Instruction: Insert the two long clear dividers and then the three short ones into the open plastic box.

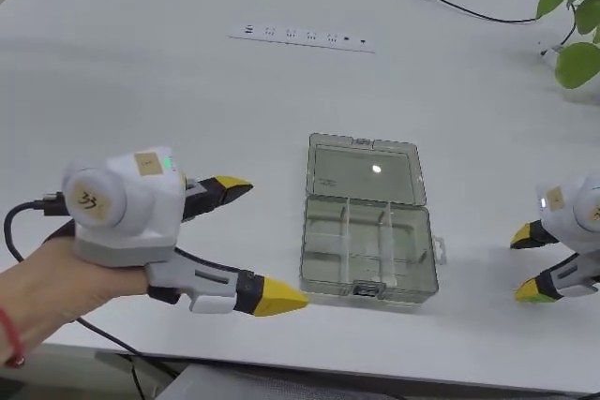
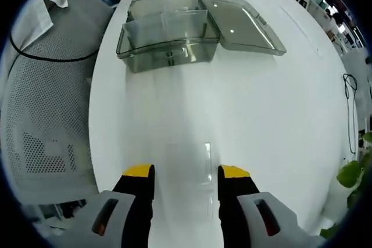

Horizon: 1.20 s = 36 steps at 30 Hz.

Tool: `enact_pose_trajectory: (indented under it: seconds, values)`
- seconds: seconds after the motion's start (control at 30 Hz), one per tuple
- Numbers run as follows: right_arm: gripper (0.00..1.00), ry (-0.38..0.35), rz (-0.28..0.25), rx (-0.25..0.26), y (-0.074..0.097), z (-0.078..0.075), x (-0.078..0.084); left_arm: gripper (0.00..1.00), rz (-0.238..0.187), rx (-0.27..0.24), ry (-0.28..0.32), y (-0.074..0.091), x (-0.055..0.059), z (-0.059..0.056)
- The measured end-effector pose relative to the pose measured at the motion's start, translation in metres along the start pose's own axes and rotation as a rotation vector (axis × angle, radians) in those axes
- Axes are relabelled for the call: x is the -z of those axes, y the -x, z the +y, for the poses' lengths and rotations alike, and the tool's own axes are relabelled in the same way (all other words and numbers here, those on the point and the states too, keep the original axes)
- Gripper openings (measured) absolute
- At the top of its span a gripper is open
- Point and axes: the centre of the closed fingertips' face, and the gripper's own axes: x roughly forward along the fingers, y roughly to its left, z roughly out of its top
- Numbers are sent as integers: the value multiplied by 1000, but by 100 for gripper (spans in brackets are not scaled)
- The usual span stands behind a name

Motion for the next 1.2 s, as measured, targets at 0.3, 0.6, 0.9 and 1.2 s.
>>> enact_pose_trajectory:
  seconds: [0.3, 0.6, 0.9, 1.2]
  values:
    - [41, 50, 28, 17, -2, -1, 4, 98, 3, 11, 4, -3, 2, -2]
    - [33, 50, 32, 20, -1, -3, 4, 98, 8, 18, 3, -3, 4, -3]
    - [33, 48, 35, 27, -2, -3, 5, 98, 9, 19, -2, -2, 4, -2]
    - [33, 41, 4, 63, 11, -4, -4, 98, 10, 19, -6, 0, 4, -3]
